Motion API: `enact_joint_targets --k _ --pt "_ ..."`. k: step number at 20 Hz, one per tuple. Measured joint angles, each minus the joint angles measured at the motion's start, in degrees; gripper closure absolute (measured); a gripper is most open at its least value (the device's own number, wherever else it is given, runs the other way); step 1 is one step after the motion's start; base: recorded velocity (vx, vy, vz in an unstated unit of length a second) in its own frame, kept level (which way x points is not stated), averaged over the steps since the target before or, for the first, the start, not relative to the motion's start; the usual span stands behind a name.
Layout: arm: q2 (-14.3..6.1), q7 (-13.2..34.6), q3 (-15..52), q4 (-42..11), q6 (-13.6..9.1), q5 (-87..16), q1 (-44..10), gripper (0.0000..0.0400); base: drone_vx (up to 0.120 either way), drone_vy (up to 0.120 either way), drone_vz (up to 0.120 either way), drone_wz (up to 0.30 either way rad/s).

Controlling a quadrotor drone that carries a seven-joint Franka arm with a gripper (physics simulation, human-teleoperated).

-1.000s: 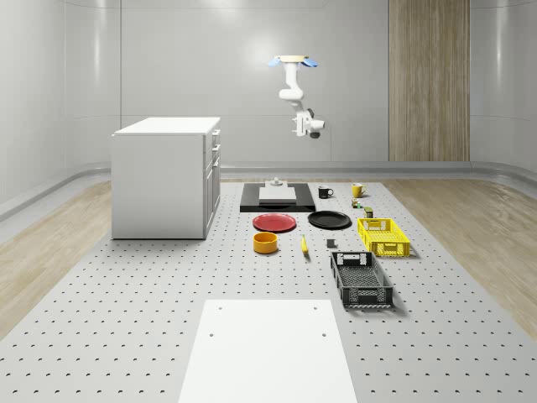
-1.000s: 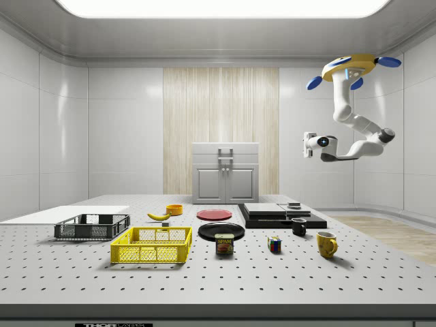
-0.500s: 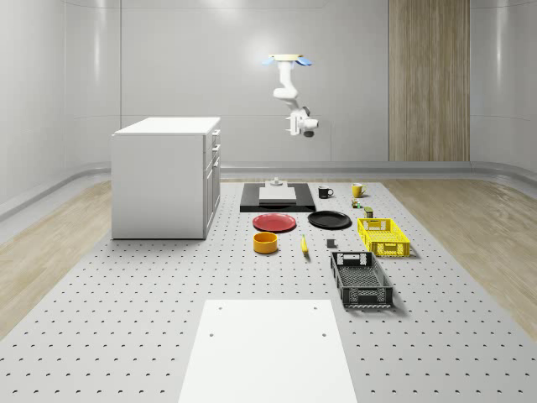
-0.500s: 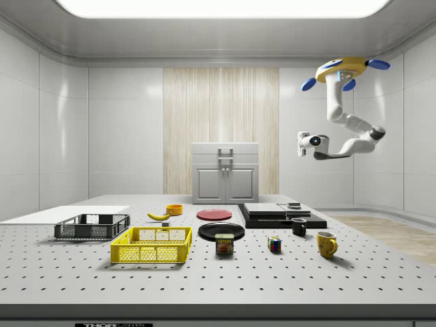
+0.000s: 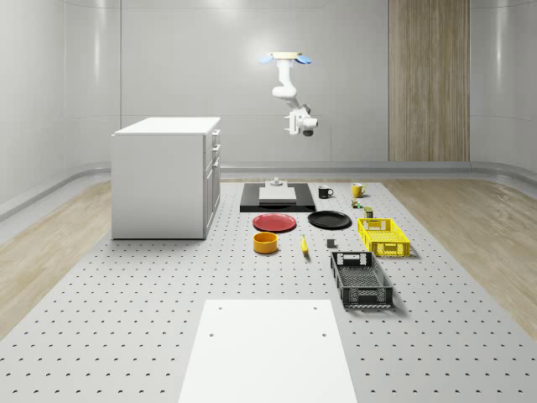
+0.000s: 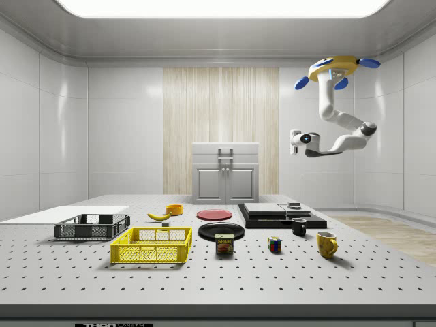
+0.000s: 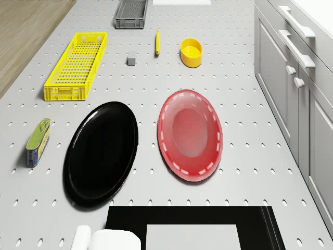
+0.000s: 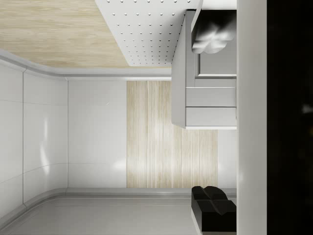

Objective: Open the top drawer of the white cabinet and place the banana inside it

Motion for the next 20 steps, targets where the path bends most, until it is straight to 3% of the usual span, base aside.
enact_joint_targets --k 10,20 --pt "-2.1 1.3 -0.8 -0.3 1.9 -1.6 2.1 0.0000 0.012 -0.108 0.000 0.000" --pt "-3.9 2.5 -1.4 -0.5 3.6 -3.0 3.9 0.0000 0.116 -0.120 0.000 0.000"
